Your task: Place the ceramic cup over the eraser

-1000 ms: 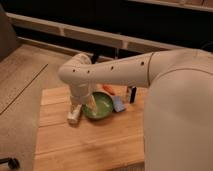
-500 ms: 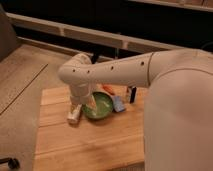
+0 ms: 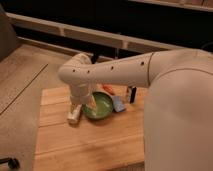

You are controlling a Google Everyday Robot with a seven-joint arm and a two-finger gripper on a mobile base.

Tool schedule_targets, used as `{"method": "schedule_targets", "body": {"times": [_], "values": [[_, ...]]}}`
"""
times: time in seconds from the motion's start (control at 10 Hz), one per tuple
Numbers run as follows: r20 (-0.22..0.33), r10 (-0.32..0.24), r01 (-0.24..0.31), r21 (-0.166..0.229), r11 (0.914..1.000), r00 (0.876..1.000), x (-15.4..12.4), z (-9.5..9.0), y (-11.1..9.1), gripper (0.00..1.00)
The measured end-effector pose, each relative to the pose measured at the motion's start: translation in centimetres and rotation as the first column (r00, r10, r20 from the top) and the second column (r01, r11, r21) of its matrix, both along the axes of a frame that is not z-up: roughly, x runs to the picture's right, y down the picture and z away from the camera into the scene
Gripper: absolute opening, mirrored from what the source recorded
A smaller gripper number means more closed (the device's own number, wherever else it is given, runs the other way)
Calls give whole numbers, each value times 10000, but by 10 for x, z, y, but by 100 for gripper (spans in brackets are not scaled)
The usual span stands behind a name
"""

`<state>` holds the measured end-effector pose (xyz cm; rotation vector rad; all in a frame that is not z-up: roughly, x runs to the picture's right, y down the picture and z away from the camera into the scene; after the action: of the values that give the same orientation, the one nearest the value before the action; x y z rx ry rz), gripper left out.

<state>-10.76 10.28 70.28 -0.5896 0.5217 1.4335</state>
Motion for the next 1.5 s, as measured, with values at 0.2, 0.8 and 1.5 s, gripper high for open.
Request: {"method": "schedule_targets", "body": {"times": [0.2, 0.8, 1.5], "values": [[185, -141, 132, 493, 9987, 9997, 5, 10, -13, 65], [312, -945, 808, 3014, 9501, 9950, 103, 63, -122, 65], [-169, -1098, 1098, 3016, 9471, 9938, 109, 80, -132, 65]]}}
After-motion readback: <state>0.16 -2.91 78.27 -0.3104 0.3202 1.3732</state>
